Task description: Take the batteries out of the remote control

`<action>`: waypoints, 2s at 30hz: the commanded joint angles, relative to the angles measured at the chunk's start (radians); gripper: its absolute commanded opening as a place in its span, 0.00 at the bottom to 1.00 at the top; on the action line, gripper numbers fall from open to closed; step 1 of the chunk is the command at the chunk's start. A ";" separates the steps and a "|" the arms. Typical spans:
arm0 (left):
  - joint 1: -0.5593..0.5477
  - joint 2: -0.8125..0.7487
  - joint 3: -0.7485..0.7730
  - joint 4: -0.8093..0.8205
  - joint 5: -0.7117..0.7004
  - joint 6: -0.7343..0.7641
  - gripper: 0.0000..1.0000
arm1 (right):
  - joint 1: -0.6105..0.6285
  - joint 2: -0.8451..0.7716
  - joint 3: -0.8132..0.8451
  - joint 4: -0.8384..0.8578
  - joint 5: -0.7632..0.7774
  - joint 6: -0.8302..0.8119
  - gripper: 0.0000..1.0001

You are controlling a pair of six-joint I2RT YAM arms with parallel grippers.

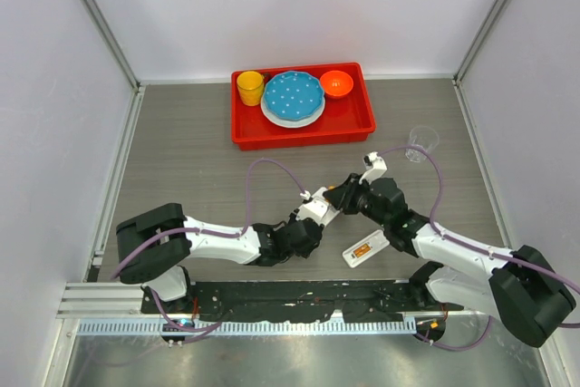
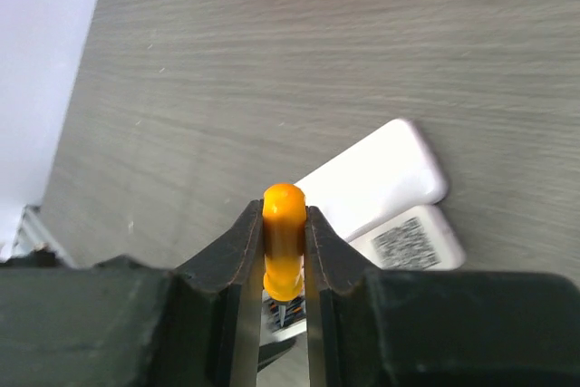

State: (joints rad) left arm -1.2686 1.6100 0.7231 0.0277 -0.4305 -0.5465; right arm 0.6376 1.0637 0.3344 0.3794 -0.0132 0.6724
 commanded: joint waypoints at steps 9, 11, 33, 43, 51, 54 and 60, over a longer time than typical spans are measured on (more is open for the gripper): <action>-0.005 0.044 -0.047 -0.109 0.044 -0.029 0.00 | 0.017 -0.044 0.026 -0.025 -0.088 0.063 0.01; -0.005 0.036 -0.048 -0.109 0.047 -0.027 0.00 | 0.017 -0.047 0.032 -0.053 -0.033 0.035 0.01; -0.005 0.034 -0.059 -0.107 0.056 -0.033 0.00 | 0.017 -0.033 0.006 0.042 0.111 -0.028 0.01; -0.005 0.042 -0.056 -0.100 0.055 -0.036 0.00 | 0.019 -0.030 -0.040 0.012 0.102 -0.068 0.01; -0.005 0.053 -0.048 -0.095 0.062 -0.036 0.00 | 0.016 0.019 -0.074 0.076 0.044 -0.063 0.01; -0.005 0.056 -0.044 -0.097 0.067 -0.036 0.00 | 0.019 0.050 -0.077 0.105 -0.006 -0.053 0.01; -0.003 0.056 -0.048 -0.092 0.067 -0.044 0.00 | 0.017 0.064 -0.080 0.131 -0.063 -0.002 0.01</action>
State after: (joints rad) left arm -1.2686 1.6073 0.7124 0.0463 -0.4309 -0.5476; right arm 0.6430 1.1103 0.2771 0.5201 0.0219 0.6422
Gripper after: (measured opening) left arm 0.425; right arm 0.242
